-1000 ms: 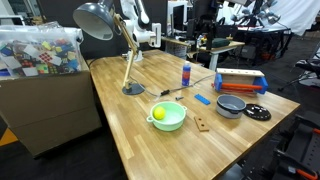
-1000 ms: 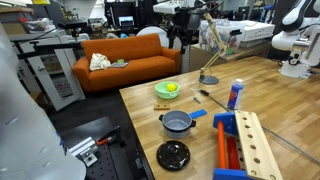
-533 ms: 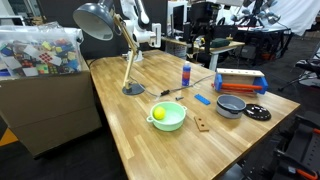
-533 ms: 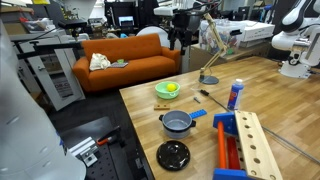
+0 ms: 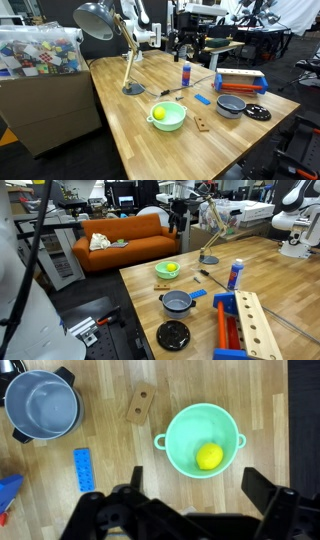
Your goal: Remove the lemon from the grey pot and place it inside the grey pot
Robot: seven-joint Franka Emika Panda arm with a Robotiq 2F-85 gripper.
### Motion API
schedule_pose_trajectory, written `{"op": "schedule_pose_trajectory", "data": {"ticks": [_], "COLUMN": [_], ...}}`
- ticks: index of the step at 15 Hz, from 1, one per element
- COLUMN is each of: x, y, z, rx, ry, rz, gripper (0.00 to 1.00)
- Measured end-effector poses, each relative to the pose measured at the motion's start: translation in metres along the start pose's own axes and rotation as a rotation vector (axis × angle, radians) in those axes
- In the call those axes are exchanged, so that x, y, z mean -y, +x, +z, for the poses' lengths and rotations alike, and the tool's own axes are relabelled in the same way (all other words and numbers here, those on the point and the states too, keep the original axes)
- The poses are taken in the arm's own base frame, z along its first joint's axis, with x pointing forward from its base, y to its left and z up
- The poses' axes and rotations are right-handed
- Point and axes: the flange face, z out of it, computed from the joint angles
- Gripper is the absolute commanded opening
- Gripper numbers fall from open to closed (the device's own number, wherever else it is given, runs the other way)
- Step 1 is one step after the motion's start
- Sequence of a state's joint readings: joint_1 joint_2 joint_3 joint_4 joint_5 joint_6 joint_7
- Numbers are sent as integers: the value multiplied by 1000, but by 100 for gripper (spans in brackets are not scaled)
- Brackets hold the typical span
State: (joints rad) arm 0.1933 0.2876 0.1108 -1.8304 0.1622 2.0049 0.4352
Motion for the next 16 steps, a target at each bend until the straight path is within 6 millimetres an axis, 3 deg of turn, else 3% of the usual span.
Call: {"op": "schedule_pose_trajectory", "data": {"ticks": [10,13,16], "x": [1,4,20], "y": [2,9,26], "z": [1,15,43], "rx": [1,21,43], "ry": [1,-14,-27], "rz": [6,92,190], "gripper": [100,100,100]}}
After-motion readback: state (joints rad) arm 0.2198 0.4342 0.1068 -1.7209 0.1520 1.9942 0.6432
